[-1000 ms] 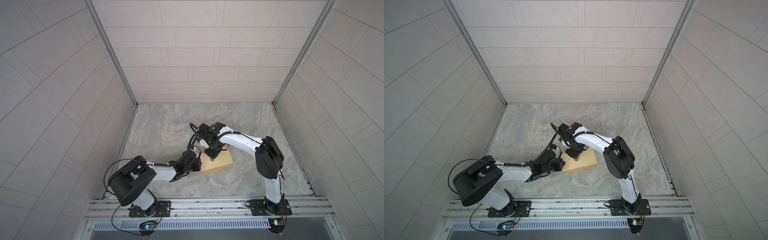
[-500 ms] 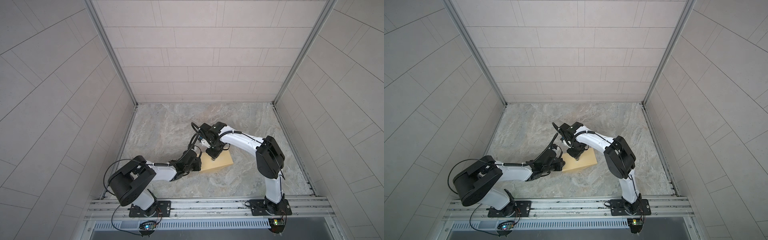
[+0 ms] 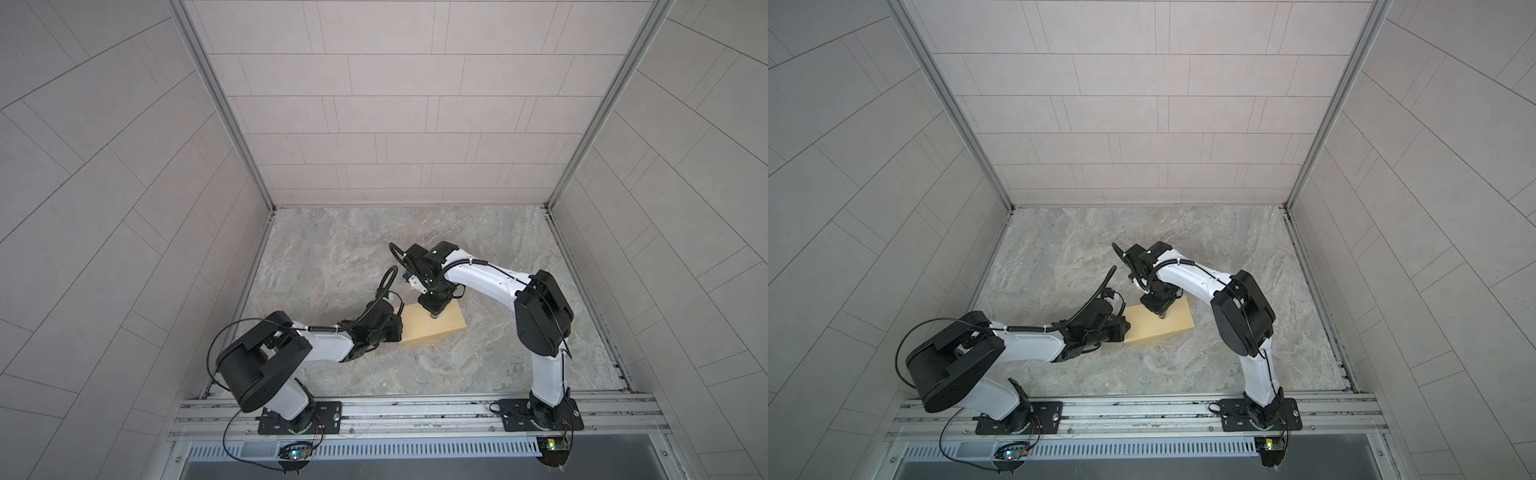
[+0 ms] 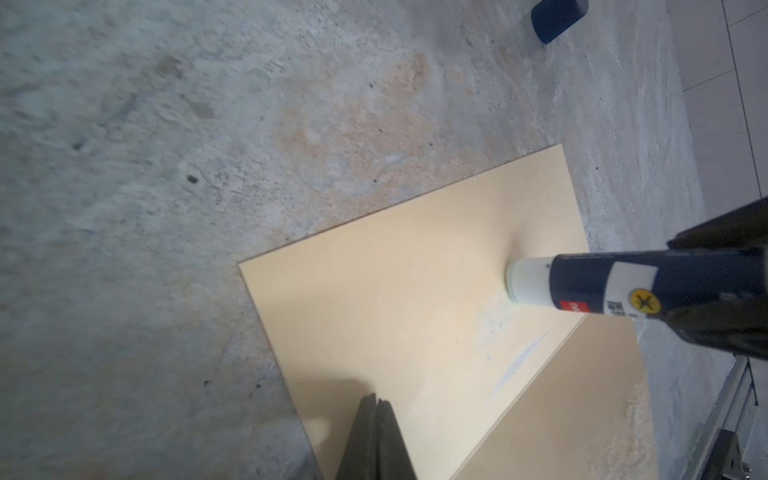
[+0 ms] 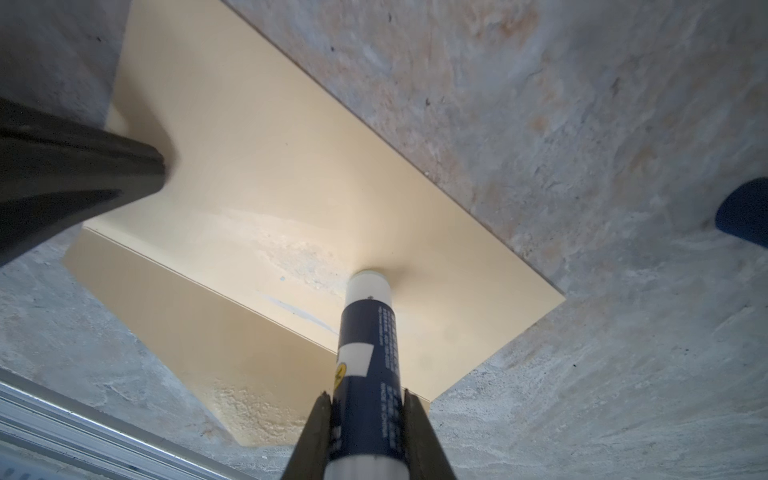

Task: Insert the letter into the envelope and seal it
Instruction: 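Slide the glue stick tip along the envelope flap with the right gripper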

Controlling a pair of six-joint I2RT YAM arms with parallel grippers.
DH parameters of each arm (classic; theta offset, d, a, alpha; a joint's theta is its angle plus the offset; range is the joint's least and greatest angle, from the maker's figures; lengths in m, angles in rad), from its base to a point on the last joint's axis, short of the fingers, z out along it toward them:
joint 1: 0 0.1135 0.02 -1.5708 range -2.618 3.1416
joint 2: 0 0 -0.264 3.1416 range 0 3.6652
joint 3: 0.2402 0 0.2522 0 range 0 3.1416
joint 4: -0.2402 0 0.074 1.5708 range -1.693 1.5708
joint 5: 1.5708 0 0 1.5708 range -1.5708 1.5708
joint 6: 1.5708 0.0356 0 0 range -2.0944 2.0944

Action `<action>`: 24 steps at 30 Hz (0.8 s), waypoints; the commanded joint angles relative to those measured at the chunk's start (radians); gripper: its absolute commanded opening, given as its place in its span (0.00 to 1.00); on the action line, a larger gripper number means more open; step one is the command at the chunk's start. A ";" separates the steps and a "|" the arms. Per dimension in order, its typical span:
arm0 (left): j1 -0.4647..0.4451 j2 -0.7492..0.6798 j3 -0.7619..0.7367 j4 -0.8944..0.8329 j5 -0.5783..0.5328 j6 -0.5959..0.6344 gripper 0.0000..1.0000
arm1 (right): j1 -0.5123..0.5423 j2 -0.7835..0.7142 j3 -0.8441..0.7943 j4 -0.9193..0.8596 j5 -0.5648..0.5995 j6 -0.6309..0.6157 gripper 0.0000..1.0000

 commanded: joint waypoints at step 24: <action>0.005 0.015 0.003 -0.098 -0.044 0.017 0.00 | -0.045 -0.052 -0.009 -0.056 0.082 -0.004 0.00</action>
